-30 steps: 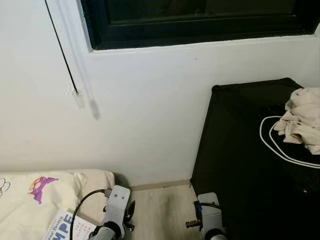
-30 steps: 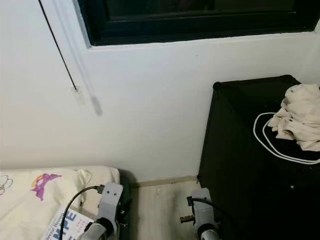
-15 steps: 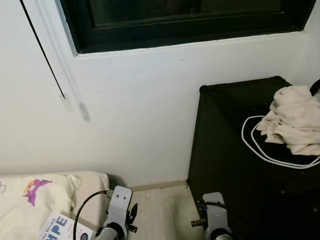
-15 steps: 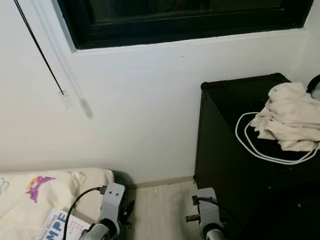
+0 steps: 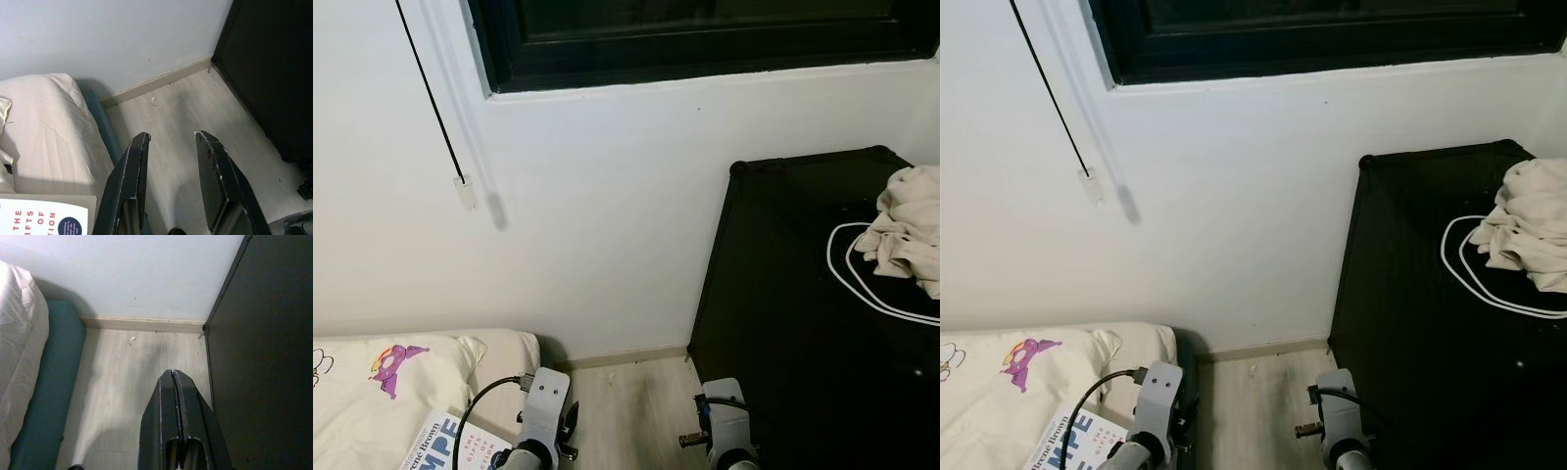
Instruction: Clean up the room
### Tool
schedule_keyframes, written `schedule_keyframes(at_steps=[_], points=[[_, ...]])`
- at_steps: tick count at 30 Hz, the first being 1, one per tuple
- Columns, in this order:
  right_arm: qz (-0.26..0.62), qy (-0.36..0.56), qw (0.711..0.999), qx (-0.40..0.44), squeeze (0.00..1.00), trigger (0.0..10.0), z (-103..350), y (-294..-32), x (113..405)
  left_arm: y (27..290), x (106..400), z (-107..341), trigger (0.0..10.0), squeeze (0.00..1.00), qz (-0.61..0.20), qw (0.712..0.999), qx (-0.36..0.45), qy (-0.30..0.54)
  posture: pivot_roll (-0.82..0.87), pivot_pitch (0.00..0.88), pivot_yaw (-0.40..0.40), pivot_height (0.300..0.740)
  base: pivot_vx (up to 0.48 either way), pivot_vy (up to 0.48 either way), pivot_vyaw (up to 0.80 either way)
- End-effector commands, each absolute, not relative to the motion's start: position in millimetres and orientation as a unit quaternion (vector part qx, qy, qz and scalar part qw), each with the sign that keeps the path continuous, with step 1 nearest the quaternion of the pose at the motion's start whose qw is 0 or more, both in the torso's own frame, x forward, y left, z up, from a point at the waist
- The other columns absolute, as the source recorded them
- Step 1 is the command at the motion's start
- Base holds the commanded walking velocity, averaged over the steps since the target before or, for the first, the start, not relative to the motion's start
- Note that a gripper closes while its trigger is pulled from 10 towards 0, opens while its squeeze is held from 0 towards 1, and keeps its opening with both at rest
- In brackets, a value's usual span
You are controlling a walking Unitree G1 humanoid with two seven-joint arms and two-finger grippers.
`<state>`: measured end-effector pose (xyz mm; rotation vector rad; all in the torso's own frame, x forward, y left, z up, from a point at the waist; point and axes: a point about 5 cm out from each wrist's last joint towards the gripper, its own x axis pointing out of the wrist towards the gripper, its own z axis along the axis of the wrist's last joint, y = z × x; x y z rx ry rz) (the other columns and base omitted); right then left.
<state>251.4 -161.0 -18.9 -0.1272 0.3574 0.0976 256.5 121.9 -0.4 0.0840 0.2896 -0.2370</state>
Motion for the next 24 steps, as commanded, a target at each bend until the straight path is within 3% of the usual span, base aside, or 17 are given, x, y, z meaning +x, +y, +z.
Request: schedule_keyframes(at_steps=[1, 5, 9, 14, 24], points=[[0.043, 0.198, 0.978, -0.057, 0.0, 10.0, -26, -162, 245, 123, 252, -5, 10.0, 0.0, -0.121, 0.979, 0.051, 0.153, -0.06, 0.134, 0.038, 0.74, 0.0, -0.48, 0.0], [0.042, 0.199, 0.978, -0.056, 0.0, 10.0, -26, -162, 244, 125, 252, -6, 10.0, 0.0, -0.117, 0.979, 0.047, 0.158, -0.06, 0.135, 0.04, 0.74, 0.0, -0.48, 0.0], [0.042, 0.199, 0.978, -0.056, 0.0, 10.0, -26, -162, 244, 129, 253, -9, 10.0, 0.0, -0.106, 0.977, 0.045, 0.182, -0.05, 0.135, 0.041, 0.74, 0.0, 0.0, 0.0], [0.042, 0.198, 0.978, -0.055, 0.0, 10.0, -26, -160, 245, 133, 255, -9, 10.0, 0.0, -0.089, 0.978, 0.035, 0.184, -0.05, 0.136, 0.041, 0.74, 0.0, 0.465, 0.0], [0.043, 0.199, 0.978, -0.056, 0.0, 10.0, -26, -161, 244, 133, 252, -10, 10.0, 0.0, -0.091, 0.978, 0.05, 0.179, -0.05, 0.139, 0.04, 0.74, 0.0, 0.0, 0.0]])
